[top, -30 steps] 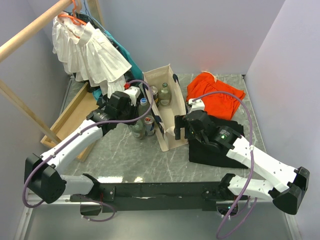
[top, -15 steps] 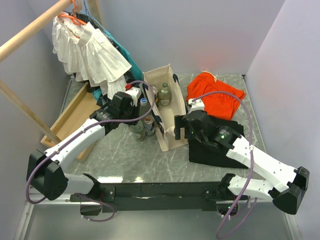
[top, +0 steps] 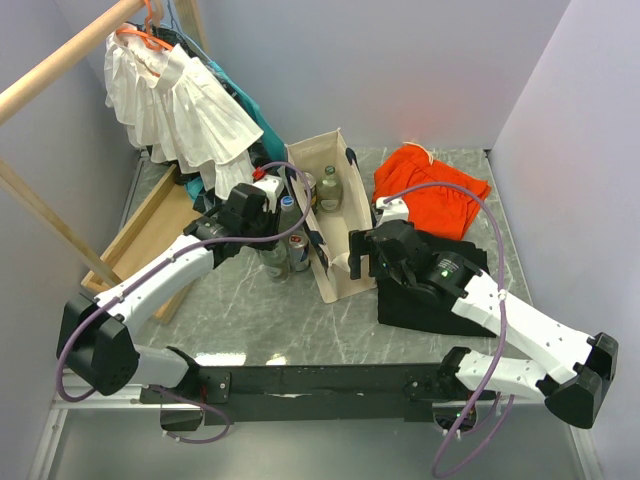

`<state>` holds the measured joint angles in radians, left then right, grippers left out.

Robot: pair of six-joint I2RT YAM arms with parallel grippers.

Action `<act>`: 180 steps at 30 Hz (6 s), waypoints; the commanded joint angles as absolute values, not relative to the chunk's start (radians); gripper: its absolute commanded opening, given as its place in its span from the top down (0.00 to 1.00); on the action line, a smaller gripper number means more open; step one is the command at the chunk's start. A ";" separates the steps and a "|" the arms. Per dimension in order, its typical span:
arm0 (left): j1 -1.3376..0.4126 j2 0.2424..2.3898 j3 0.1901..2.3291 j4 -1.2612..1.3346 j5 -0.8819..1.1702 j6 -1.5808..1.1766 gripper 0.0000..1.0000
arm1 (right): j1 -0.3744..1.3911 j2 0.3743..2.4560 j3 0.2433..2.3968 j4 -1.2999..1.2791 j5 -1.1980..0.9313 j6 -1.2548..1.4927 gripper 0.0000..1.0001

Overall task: Take the beverage out of the canvas bag
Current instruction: Place the drink at the center of the board, then take out the drink from the canvas bag.

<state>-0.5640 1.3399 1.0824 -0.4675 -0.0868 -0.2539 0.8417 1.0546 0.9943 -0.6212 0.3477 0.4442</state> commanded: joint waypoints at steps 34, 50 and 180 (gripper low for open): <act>-0.560 1.348 1.144 -0.341 -0.080 -0.287 0.81 | 0.848 1.051 0.966 -0.623 0.368 0.430 0.00; -0.560 1.347 1.164 -0.359 -0.075 -0.282 0.64 | 0.850 1.060 0.980 -0.623 0.360 0.423 0.00; -0.584 2.147 2.246 -0.802 -0.144 -0.011 0.02 | 0.848 1.103 0.937 -0.640 0.301 0.365 0.00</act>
<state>-0.5850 2.1269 2.1887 -0.7715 -0.0479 -0.0368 0.8417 1.0946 0.9627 -0.5671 0.2977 0.3988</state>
